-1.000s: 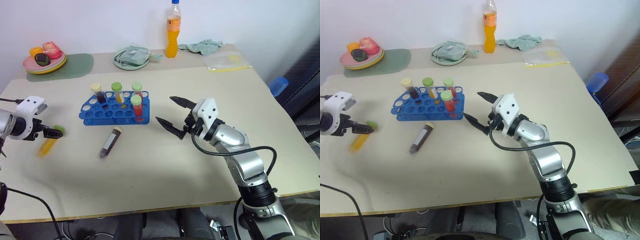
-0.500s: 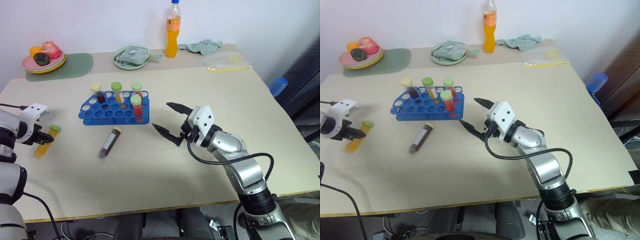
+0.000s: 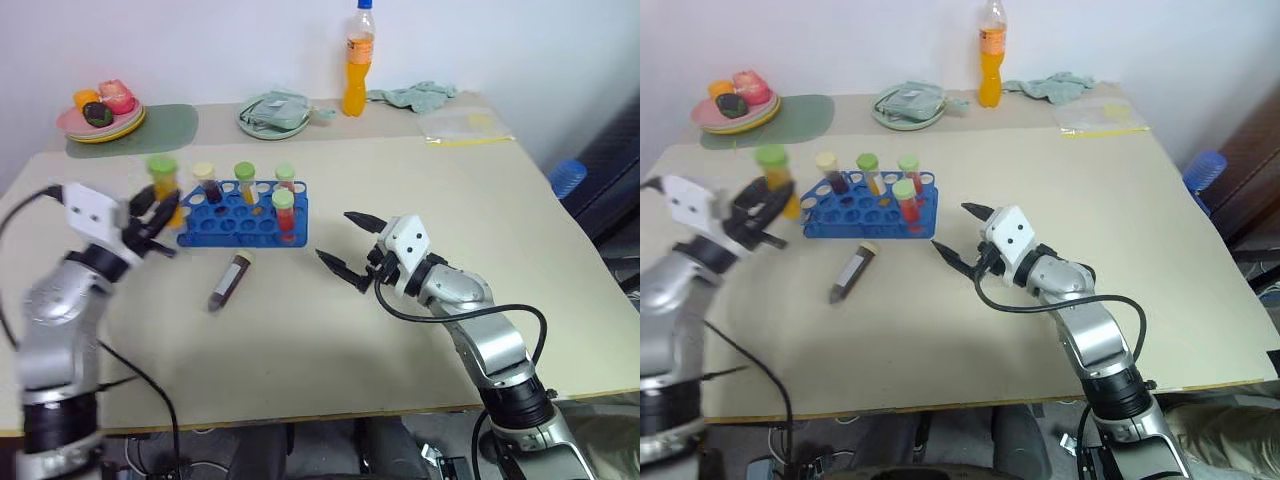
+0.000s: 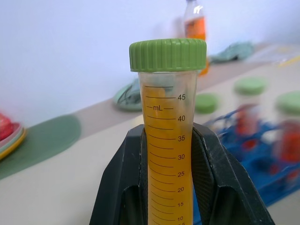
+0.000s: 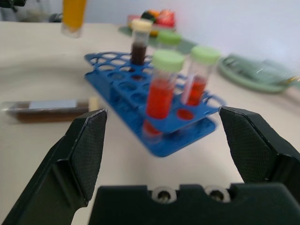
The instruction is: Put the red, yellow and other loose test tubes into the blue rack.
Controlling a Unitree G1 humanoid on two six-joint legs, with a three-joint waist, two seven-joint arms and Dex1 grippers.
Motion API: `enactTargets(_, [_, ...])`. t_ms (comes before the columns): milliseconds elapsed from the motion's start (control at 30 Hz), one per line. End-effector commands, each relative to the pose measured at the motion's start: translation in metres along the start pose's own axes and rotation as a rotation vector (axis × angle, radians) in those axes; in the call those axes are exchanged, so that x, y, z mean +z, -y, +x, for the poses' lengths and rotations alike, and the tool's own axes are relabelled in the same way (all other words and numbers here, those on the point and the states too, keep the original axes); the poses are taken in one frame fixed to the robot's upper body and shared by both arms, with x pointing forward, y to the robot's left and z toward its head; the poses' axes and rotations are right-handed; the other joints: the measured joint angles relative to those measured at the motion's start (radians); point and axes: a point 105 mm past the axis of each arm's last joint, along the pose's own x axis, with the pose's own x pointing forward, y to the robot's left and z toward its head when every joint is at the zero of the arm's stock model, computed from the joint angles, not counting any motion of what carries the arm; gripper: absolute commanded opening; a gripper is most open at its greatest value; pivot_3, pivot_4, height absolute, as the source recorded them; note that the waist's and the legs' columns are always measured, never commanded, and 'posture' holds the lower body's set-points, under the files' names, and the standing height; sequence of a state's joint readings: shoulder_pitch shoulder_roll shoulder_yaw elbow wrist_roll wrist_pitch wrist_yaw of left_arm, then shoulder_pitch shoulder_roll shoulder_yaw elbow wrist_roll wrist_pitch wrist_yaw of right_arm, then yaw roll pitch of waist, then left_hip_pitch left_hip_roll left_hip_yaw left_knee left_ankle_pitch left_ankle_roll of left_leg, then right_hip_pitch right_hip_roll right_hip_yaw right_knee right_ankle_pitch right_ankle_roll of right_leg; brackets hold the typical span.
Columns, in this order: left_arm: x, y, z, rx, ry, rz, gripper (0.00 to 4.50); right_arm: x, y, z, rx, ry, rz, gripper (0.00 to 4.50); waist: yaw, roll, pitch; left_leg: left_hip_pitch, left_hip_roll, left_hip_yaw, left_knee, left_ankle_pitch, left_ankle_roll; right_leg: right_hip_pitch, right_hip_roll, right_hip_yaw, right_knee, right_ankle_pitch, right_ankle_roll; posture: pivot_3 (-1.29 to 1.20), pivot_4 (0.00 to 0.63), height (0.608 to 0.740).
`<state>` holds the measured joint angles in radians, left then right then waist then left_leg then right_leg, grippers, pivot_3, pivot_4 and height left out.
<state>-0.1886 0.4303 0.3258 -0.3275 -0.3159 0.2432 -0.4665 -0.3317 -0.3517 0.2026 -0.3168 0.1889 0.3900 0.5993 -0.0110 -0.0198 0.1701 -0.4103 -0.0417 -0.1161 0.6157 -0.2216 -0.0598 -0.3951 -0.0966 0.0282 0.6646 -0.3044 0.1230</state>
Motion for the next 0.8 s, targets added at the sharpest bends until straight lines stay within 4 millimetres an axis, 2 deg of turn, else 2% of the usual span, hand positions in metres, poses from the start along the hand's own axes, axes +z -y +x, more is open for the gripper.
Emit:
enactTargets(33, [0.016, 0.024, 0.008, 0.071, 0.098, 0.063, 0.75, 0.010, -0.011, 0.000, 0.094, 0.021, 0.059, 4.24, -0.001, 0.000, 0.000, 0.000, 0.000, 0.000, 0.000, 0.000, 0.000, 0.001, 0.000, 0.000, 0.000, 0.000, 0.000, 0.00, 0.150, 0.740])
enactTargets(167, [0.001, 0.028, 0.017, 0.203, 0.105, 0.073, 0.75, 0.010, -0.017, -0.002, 0.129, 0.007, 0.055, 4.24, -0.006, 0.000, 0.000, 0.001, -0.001, 0.000, -0.001, 0.000, 0.000, 0.001, 0.001, 0.000, 0.000, 0.000, 0.000, 0.00, 0.150, 0.740])
enactTargets(267, [-0.012, 0.034, 0.023, 0.234, 0.094, 0.043, 0.75, 0.010, -0.018, -0.003, 0.125, 0.004, 0.059, 4.24, -0.006, 0.000, 0.000, 0.002, -0.001, 0.000, -0.001, 0.000, 0.000, 0.001, 0.002, 0.000, 0.000, 0.000, 0.000, 0.00, 0.150, 0.740])
enactTargets(433, [-0.026, 0.048, 0.034, 0.202, 0.066, -0.039, 0.75, 0.010, -0.018, -0.004, 0.107, 0.006, 0.072, 4.24, 0.000, 0.000, 0.000, 0.002, -0.001, 0.000, 0.000, 0.000, 0.000, 0.002, 0.002, -0.001, -0.001, 0.000, 0.000, 0.00, 0.150, 0.740])
enactTargets(800, [-0.042, 0.065, 0.057, 0.135, 0.017, -0.071, 0.75, 0.012, -0.020, -0.003, 0.077, 0.020, 0.098, 4.24, -0.003, 0.000, 0.000, 0.002, -0.001, 0.000, 0.000, 0.000, 0.000, 0.002, 0.002, -0.001, -0.001, 0.000, 0.000, 0.00, 0.150, 0.740])
